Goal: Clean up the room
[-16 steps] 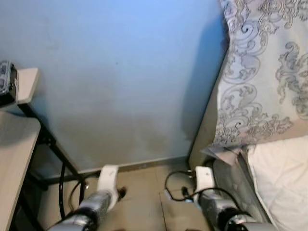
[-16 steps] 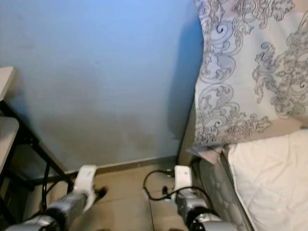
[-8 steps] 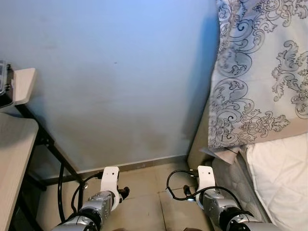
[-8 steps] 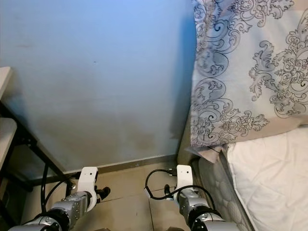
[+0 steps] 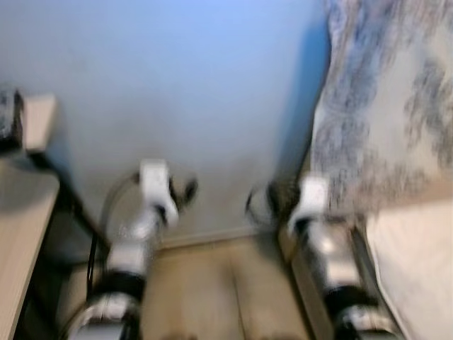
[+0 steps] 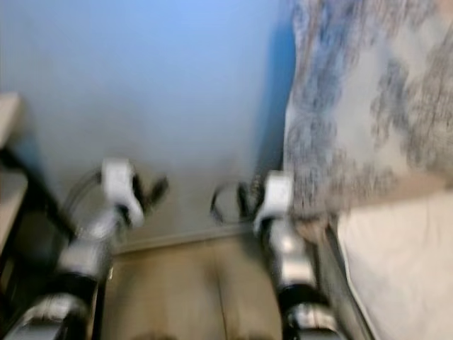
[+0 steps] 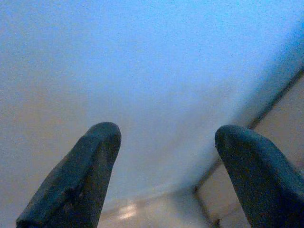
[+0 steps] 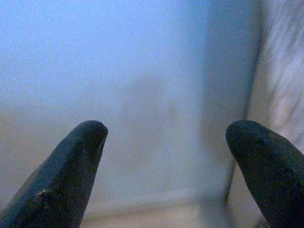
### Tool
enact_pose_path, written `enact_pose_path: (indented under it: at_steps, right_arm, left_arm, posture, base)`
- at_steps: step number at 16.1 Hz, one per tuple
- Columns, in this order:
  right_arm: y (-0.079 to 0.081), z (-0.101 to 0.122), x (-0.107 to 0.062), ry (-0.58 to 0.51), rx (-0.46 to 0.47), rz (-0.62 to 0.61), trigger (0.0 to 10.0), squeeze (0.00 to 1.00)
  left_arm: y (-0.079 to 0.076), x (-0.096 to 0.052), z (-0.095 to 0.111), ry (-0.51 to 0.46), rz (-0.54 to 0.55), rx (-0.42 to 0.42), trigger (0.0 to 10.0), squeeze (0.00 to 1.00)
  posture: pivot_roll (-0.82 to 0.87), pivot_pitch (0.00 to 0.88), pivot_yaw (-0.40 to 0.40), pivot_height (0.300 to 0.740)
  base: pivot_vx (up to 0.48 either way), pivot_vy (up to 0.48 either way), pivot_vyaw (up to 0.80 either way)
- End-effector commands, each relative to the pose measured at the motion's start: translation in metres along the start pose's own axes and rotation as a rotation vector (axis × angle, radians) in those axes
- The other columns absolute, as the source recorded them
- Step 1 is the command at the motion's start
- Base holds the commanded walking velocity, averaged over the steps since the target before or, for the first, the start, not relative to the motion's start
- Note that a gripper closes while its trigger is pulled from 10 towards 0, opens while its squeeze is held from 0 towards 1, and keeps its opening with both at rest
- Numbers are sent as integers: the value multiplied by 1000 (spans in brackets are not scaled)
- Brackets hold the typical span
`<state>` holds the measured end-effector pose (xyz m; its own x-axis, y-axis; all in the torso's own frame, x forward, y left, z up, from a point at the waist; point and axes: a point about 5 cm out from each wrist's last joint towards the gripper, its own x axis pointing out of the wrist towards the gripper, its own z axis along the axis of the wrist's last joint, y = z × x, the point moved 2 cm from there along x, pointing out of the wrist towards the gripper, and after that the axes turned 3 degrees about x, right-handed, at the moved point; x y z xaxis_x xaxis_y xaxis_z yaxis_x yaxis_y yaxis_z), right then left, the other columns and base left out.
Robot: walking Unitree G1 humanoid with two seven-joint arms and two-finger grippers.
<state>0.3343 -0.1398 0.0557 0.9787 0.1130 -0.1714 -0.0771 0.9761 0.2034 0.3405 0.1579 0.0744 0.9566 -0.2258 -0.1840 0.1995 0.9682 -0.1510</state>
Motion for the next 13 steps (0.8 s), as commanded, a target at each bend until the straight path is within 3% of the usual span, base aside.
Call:
enact_pose_path:
  at_steps: [1,2,3,5,6,7,8,10,11,13]
  right_arm:
    - [-7,11,-5,-43,-53,-12,10000,0]
    - [-10,20,-11,-82,-15,9,10000,0]
    - [-18,22,-21,-104,-33,-5,10000,0]
    - [-28,20,-38,-96,-60,-49,10000,0]
    - [-33,20,-46,-103,-74,-92,10000,553]
    - [-35,19,-54,-114,-37,-112,10000,1000]
    - [-30,14,-64,-109,-25,-108,10000,1000]
    - [-12,14,-68,-111,-1,-40,10000,1000]
    - [1,25,-67,-152,-8,40,10000,1000]
    - [3,28,-60,-143,-22,22,10000,1000]
  left_arm:
    - [2,-8,17,-66,-28,-46,10000,0]
    - [2,-14,33,-130,-42,-27,10000,0]
    - [0,-23,43,-172,-57,43,10000,0]
    - [-19,-47,40,-187,-163,-15,10000,0]
    - [-23,-58,32,-150,-150,14,10000,0]
    - [-22,-67,28,-136,-108,-3,10000,0]
    - [-12,-73,29,-148,-53,34,10000,1000]
    - [-10,-73,29,-136,-29,67,10000,1000]
    - [-12,-72,31,-131,-34,84,10000,1000]
    - [-15,-69,34,-129,-55,123,10000,1000]
  posture:
    - [-141,0,29,740]
    - [-140,0,25,740]
    - [-130,0,11,740]
    - [-125,0,8,740]
    - [-126,0,7,740]
    - [-125,0,5,740]
    - [-114,0,-5,740]
    - [-117,0,-4,740]
    - [-117,0,-4,740]
    - [-125,0,1,740]
  base:
    - [0,0,0]
    - [0,0,0]
    - [0,0,0]
    - [0,0,0]
    - [0,0,0]
    - [0,0,0]
    - [0,0,0]
    - [0,0,0]
    - [0,0,0]
    - [0,0,0]
